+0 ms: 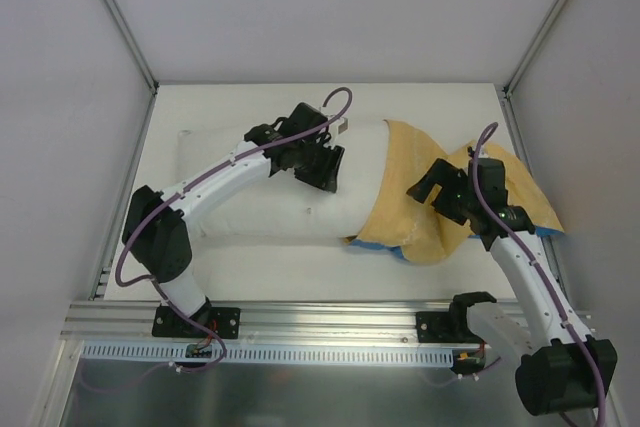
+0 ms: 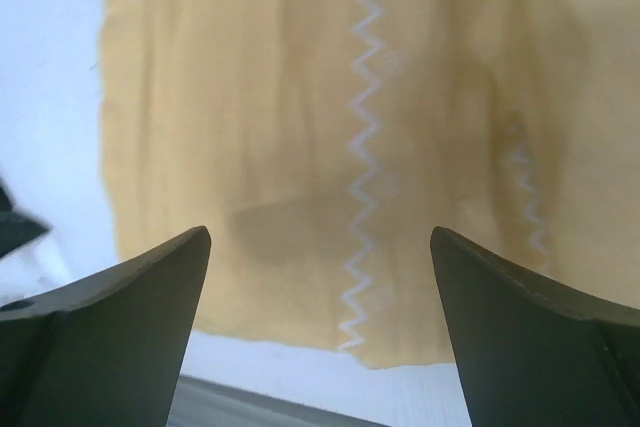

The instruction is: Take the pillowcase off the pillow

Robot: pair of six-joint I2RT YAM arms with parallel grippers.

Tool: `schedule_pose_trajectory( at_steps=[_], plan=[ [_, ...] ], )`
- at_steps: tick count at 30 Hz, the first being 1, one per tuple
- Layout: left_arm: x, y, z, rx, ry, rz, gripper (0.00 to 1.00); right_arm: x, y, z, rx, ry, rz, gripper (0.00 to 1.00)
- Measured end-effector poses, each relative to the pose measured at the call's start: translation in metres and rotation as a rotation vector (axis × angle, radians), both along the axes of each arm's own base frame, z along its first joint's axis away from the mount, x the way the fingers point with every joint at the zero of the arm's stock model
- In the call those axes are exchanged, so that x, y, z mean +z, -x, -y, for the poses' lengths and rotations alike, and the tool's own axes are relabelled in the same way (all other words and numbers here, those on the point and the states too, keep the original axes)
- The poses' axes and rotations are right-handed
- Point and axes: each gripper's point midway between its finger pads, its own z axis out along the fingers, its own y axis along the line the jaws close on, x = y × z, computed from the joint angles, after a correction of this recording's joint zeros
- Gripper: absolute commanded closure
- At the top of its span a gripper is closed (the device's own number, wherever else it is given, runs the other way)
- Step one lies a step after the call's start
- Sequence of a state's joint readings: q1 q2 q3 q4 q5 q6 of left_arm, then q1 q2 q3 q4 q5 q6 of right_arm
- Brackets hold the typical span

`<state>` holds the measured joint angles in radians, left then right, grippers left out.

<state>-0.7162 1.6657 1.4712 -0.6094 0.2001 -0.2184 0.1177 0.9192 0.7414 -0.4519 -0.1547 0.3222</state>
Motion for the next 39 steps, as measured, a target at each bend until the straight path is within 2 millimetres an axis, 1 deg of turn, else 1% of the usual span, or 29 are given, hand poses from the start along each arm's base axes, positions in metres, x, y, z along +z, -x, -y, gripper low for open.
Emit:
schedule_pose_trajectory(
  at_steps=[1, 3, 5, 6, 7, 8, 9, 10, 11, 12, 13, 15, 18, 21, 24, 27, 30, 33, 35, 37, 39],
  plan=[
    [-0.004, -0.002, 0.000, 0.006, -0.005, -0.011, 1.00, 0.002, 0.002, -0.010, 0.037, -0.013, 0.012, 0.04],
    [-0.011, -0.006, 0.001, 0.002, -0.009, -0.022, 1.00, 0.006, 0.006, -0.030, 0.112, -0.028, 0.034, 0.03],
    [-0.014, -0.007, 0.003, 0.001, 0.001, -0.040, 1.00, 0.006, 0.011, -0.045, 0.168, -0.026, 0.041, 0.01],
    [-0.014, -0.008, 0.003, 0.005, 0.006, -0.045, 1.00, 0.003, 0.014, -0.052, 0.190, -0.023, 0.040, 0.05],
    [-0.014, -0.010, 0.002, 0.009, 0.014, -0.050, 1.00, -0.002, 0.018, -0.056, 0.207, -0.019, 0.032, 0.13],
    [-0.012, -0.011, 0.002, 0.014, 0.027, -0.057, 1.00, -0.007, 0.021, -0.058, 0.214, -0.015, 0.024, 0.18],
    [-0.010, -0.013, 0.000, 0.023, 0.047, -0.065, 1.00, -0.015, 0.024, -0.058, 0.212, -0.012, 0.007, 0.29],
    [-0.010, -0.015, -0.003, 0.038, 0.066, -0.073, 1.00, -0.022, 0.026, -0.057, 0.203, -0.008, -0.008, 0.36],
    [-0.009, -0.016, -0.006, 0.048, 0.083, -0.083, 1.00, -0.029, 0.029, -0.055, 0.193, -0.005, -0.025, 0.45],
    [-0.006, -0.018, -0.011, 0.068, 0.111, -0.100, 1.00, -0.034, 0.030, -0.053, 0.185, 0.001, -0.036, 0.56],
    [-0.003, -0.020, -0.017, 0.086, 0.142, -0.112, 1.00, -0.036, 0.031, -0.051, 0.178, 0.007, -0.041, 0.78],
    [0.005, -0.025, -0.031, 0.134, 0.204, -0.126, 1.00, -0.037, 0.030, -0.049, 0.170, 0.019, -0.039, 0.99],
    [0.017, -0.036, -0.064, 0.236, 0.270, -0.110, 1.00, -0.040, 0.029, -0.042, 0.139, 0.054, -0.043, 0.99],
    [0.027, -0.047, -0.098, 0.344, 0.299, -0.074, 1.00, -0.042, 0.031, -0.028, 0.098, 0.113, -0.059, 0.99],
    [0.029, -0.052, -0.127, 0.438, 0.307, -0.059, 1.00, -0.033, 0.029, -0.015, 0.053, 0.167, -0.042, 0.99],
    [0.027, -0.055, -0.151, 0.512, 0.312, -0.055, 1.00, -0.015, 0.023, 0.001, 0.001, 0.208, -0.005, 0.99],
    [0.028, -0.057, -0.166, 0.555, 0.309, -0.045, 1.00, 0.001, 0.018, 0.018, -0.055, 0.232, 0.032, 0.99],
    [0.032, -0.058, -0.172, 0.573, 0.306, -0.022, 1.00, 0.013, 0.016, 0.031, -0.094, 0.259, 0.046, 0.99],
    [0.033, -0.058, -0.173, 0.576, 0.305, -0.017, 1.00, 0.026, 0.013, 0.041, -0.128, 0.274, 0.062, 0.99],
    [0.034, -0.057, -0.174, 0.581, 0.303, -0.020, 1.00, 0.049, 0.006, 0.058, -0.195, 0.274, 0.087, 0.99],
    [0.034, -0.058, -0.178, 0.591, 0.304, -0.023, 1.00, 0.079, -0.001, 0.077, -0.276, 0.263, 0.135, 0.99]
  ],
)
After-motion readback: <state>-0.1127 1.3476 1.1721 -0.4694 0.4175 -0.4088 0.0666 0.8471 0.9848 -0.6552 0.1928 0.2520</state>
